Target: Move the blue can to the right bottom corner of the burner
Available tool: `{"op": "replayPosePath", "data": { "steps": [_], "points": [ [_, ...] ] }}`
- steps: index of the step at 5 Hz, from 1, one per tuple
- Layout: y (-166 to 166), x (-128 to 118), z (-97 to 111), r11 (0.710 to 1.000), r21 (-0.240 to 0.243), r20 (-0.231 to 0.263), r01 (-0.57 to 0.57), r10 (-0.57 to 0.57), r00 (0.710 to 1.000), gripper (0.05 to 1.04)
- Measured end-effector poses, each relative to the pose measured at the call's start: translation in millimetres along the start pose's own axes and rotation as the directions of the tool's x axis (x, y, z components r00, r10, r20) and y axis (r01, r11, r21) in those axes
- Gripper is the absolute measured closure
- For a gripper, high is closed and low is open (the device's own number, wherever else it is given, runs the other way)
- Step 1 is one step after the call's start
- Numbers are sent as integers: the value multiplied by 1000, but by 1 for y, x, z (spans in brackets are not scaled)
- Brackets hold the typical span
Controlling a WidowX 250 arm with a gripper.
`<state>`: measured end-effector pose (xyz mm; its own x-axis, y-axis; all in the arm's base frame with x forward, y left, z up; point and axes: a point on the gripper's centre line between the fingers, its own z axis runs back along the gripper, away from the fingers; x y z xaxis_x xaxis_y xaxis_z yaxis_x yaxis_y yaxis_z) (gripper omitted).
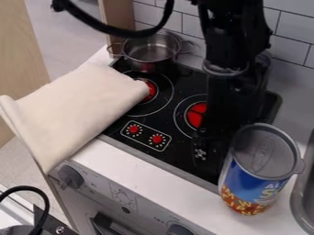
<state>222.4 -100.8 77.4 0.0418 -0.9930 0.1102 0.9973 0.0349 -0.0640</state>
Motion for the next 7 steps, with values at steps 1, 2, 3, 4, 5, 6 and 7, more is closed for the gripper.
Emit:
{"op": "replayPosePath", "data": {
  "steps": [1, 2, 3, 4, 5, 6, 7],
  "points": [
    [8, 0, 3, 999, 14, 5, -31, 31, 1000, 83],
    [22, -5, 8, 995, 38, -4, -94, 94, 996, 83],
    [36, -16, 22, 982, 77, -28, -174, 177, 984, 83],
    [38, -33, 36, 972, 100, -19, -214, 217, 976, 83],
    [46, -49, 52, 942, 180, 11, -283, 286, 958, 83],
    [55, -57, 54, 846, 230, 26, -480, 488, 872, 83],
    [64, -68, 53, 680, 301, 100, -669, 675, 731, 83]
  ]
}}
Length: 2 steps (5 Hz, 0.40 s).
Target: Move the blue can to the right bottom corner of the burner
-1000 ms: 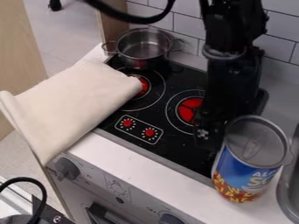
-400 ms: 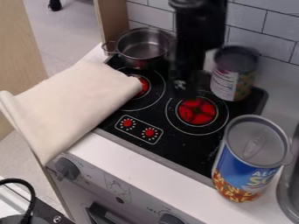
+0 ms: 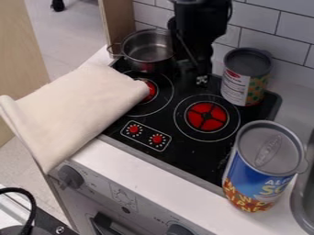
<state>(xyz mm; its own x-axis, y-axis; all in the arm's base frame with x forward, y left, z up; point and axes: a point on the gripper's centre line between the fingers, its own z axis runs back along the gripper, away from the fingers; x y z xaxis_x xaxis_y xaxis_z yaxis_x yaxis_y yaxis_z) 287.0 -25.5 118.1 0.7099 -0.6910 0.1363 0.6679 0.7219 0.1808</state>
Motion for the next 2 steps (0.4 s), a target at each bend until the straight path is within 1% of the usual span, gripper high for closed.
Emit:
{"op": "replayPosePath", "data": {
  "steps": [1, 2],
  "points": [
    [17, -9, 0, 972, 25, 14, -235, 235, 972, 83],
    [43, -18, 2, 923, 68, 51, -380, 377, 925, 83]
  ]
}}
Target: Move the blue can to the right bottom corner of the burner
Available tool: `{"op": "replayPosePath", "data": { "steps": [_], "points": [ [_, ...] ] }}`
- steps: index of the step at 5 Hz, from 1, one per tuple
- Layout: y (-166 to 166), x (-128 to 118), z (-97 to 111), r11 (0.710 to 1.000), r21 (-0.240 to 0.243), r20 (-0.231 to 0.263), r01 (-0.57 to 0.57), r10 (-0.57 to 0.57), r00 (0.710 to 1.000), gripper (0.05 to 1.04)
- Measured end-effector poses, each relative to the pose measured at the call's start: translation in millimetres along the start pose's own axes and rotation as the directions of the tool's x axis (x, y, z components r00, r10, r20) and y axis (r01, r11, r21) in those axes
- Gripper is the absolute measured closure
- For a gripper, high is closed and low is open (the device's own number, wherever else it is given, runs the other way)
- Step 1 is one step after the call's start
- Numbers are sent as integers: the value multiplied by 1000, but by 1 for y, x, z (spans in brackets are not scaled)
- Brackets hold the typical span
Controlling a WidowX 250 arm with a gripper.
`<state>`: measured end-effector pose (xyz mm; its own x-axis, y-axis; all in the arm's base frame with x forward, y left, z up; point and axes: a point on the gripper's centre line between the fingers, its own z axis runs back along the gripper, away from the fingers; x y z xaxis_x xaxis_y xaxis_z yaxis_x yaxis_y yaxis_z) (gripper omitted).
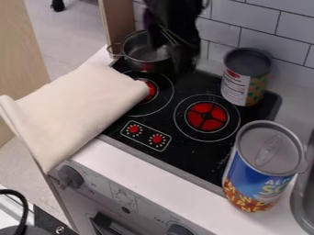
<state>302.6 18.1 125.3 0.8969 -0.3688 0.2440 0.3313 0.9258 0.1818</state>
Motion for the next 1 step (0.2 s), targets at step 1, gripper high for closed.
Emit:
{"op": "replayPosePath", "data": {
  "steps": [1],
  "points": [
    [25, 5, -12, 995, 38, -35, -88, 90, 995, 83]
  ]
}}
